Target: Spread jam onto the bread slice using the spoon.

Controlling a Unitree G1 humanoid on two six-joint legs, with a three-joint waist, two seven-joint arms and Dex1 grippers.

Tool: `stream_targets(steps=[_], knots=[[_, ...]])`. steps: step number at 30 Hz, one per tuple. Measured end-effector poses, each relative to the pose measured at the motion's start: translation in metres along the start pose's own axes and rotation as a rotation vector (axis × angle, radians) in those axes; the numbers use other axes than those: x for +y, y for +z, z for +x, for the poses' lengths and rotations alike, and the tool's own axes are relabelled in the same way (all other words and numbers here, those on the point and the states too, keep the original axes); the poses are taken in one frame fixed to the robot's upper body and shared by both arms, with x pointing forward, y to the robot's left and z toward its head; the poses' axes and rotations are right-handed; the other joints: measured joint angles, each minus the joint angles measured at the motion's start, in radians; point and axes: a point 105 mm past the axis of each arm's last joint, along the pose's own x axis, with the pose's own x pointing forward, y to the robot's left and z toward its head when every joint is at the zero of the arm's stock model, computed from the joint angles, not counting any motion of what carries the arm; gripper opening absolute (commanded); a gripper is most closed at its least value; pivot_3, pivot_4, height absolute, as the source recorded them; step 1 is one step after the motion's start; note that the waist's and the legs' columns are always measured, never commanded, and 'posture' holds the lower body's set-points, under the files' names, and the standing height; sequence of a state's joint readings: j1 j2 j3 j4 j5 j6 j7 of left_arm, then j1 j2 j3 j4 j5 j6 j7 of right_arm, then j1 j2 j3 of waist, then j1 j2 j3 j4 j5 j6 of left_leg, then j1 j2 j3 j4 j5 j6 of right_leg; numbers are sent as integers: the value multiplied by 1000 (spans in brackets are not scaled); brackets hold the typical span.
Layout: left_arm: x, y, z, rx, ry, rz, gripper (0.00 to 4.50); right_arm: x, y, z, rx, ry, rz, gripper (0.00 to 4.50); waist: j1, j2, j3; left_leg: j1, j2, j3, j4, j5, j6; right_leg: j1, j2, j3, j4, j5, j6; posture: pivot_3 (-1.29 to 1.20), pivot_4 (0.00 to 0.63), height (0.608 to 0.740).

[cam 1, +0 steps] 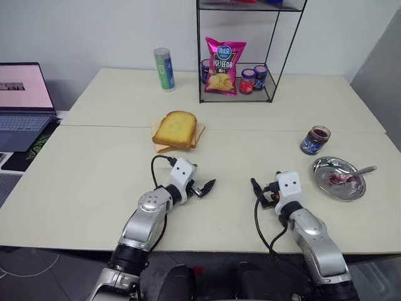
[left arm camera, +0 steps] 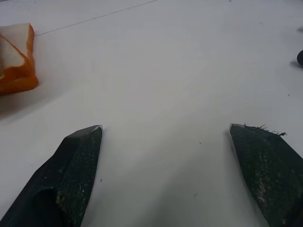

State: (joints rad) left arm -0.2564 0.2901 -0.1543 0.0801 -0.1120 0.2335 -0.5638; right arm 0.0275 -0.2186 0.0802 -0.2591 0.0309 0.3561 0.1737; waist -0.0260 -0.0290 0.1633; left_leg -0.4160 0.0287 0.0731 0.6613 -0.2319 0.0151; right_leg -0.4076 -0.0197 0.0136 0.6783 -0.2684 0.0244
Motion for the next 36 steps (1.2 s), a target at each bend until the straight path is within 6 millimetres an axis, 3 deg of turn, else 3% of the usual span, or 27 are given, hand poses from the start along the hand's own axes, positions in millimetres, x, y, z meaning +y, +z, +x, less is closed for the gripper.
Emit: stream_targets(steps=[18, 29, 33, 36], knots=[[-5, -3, -9, 7, 10, -9, 4500, -1, -1, -5, 6, -32, -13, 4467, 0, 0, 0, 0, 0, 0, 0, 0, 0, 0, 0, 0, 0, -2, 0, 0, 150, 740], [-1, 4, -4, -8, 45, 14, 4500, -3, -2, -3, 20, -48, 36, 4467, 0, 0, 0, 0, 0, 0, 0, 0, 0, 0, 0, -1, -1, -2, 0, 0, 150, 740], [8, 17, -2, -42, 87, 82, 4500, -4, 3, 0, 8, -29, 27, 4467, 1, 0, 0, 0, 0, -1, 0, 0, 0, 0, 0, -1, 0, -2, 0, 0, 150, 740], [31, 51, -1, -127, 171, 184, 4500, 6, 21, 3, -37, 83, 41, 4467, 1, -1, 2, -2, 0, -1, 1, 0, 0, -1, 0, -1, 0, -1, 1, 0, 150, 740]])
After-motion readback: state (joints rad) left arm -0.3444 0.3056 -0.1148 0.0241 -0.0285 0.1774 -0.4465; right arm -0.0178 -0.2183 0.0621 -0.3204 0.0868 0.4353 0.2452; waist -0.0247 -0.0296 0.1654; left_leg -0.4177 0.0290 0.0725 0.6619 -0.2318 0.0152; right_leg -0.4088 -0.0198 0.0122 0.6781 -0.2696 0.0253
